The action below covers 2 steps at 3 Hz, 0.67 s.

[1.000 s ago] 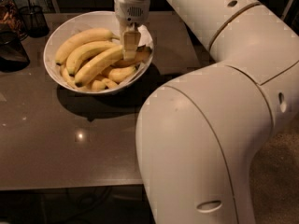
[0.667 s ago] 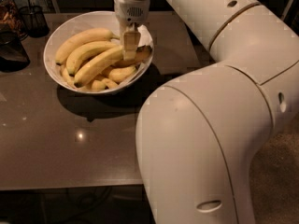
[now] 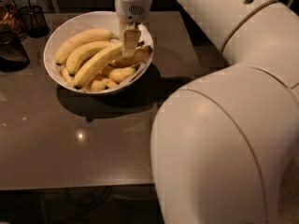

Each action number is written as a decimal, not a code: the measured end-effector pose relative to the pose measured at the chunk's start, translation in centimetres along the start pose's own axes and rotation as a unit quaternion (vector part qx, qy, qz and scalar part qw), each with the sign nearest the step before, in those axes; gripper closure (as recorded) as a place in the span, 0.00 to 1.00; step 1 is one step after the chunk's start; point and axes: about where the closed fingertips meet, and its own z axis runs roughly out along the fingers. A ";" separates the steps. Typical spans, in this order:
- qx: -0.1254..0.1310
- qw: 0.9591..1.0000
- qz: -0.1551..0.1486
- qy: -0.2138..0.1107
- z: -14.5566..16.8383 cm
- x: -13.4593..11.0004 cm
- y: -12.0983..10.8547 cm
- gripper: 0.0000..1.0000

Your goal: Pick banana from white bowl

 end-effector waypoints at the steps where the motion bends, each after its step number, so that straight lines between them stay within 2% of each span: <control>1: 0.056 0.998 -0.009 -0.033 -2.9 -0.2 2.0 1.00; 2: 0.090 0.994 -0.017 -0.066 -4.6 -0.4 4.7 1.00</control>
Offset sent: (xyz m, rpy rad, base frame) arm -0.0871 -0.0292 0.0532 0.2610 -0.2140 0.0297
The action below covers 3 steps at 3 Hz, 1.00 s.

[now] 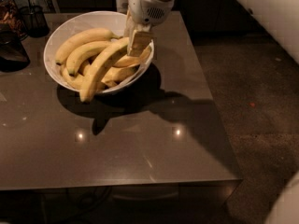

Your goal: Pick banana from white bowl

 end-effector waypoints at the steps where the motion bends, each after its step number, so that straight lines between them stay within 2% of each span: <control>1: 0.001 1.000 0.001 0.001 0.1 0.1 0.1 1.00; 2: 0.017 1.000 0.000 0.002 -1.3 -0.8 0.8 1.00; 3: 0.023 0.999 0.026 -0.007 -2.5 -1.1 2.8 1.00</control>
Offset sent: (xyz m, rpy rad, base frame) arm -0.0299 0.0008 0.0313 0.0133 -0.0714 -0.0209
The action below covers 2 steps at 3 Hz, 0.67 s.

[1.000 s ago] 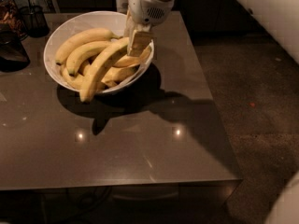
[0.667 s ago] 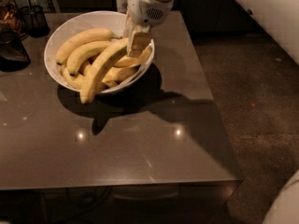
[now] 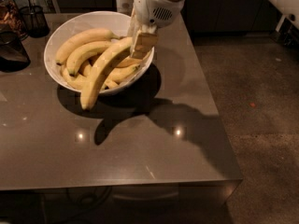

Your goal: Pick banana from white bowl

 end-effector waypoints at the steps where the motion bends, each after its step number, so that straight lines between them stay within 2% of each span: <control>1: 0.007 0.999 0.039 -0.009 -0.8 0.3 2.3 1.00; 2: 0.014 0.997 0.075 -0.013 -1.4 0.6 4.6 1.00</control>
Offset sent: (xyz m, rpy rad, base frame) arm -0.0721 -0.0271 -0.0153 0.1148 0.0655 -0.2145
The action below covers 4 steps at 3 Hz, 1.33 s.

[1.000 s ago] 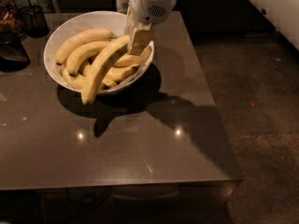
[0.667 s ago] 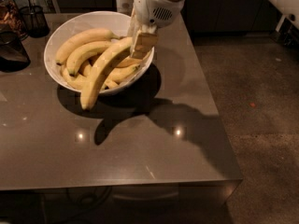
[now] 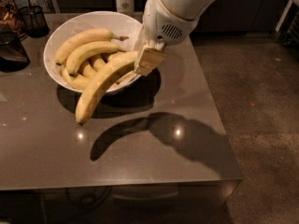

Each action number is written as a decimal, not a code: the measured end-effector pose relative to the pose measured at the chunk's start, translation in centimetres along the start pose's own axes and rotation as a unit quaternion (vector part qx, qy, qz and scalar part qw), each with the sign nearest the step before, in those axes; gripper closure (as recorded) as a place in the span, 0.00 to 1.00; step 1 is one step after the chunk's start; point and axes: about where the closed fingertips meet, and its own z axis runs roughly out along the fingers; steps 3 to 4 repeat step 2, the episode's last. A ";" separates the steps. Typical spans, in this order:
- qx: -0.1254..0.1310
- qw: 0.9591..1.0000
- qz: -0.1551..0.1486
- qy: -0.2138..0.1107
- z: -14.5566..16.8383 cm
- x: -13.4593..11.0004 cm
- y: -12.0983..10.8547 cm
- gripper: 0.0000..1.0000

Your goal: Pick banana from white bowl

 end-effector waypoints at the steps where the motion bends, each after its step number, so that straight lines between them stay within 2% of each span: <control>1: 0.006 1.000 0.026 -0.001 -0.5 0.2 2.0 1.00; 4: 0.005 1.000 0.028 0.000 -0.4 0.3 2.2 1.00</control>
Offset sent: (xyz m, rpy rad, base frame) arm -0.0169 -0.0032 -0.0029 0.0164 0.0101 -0.0415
